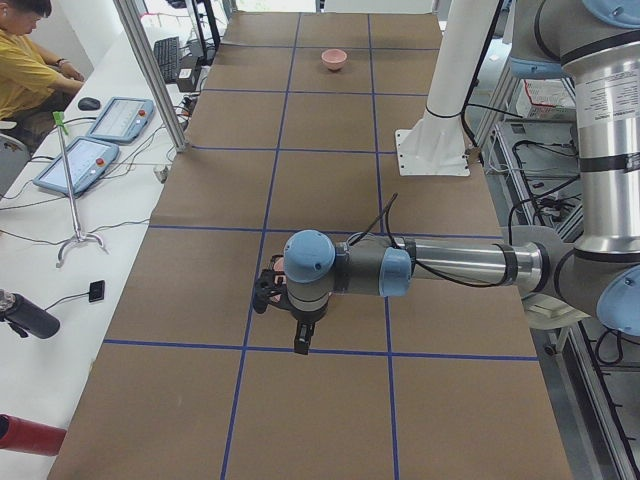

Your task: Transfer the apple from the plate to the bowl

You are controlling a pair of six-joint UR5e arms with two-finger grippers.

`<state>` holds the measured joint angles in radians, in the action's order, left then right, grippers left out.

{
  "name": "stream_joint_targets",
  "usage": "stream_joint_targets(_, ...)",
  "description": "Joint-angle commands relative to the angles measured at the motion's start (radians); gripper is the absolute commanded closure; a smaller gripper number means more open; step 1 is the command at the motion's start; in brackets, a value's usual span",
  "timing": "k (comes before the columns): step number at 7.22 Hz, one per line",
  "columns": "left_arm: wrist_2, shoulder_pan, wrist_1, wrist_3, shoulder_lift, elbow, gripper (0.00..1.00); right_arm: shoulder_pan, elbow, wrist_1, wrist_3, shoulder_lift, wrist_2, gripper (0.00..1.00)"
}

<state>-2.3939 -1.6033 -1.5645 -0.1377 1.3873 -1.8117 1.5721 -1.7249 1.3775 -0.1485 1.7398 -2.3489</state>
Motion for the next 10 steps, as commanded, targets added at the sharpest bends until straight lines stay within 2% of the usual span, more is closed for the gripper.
stream_joint_targets(1,0.007,0.000,-0.002,-0.003,0.006,-0.008,0.02,-0.024,-0.056,0.002,0.001,-0.031,-0.032,0.00)
stream_joint_targets(2,0.007,0.000,-0.002,-0.002,0.006,-0.008,0.02,-0.024,-0.059,0.003,0.000,-0.061,-0.044,0.00)
stream_joint_targets(7,0.005,0.000,-0.002,0.003,-0.001,-0.006,0.02,-0.075,-0.065,-0.002,-0.008,-0.066,-0.042,0.00)
stream_joint_targets(9,0.002,0.000,-0.002,0.004,-0.002,-0.008,0.02,-0.124,-0.114,-0.002,-0.093,-0.054,-0.044,0.00)
stream_joint_targets(10,-0.001,0.000,-0.002,0.004,-0.004,-0.008,0.02,-0.157,-0.149,-0.012,-0.135,-0.014,-0.043,0.00)
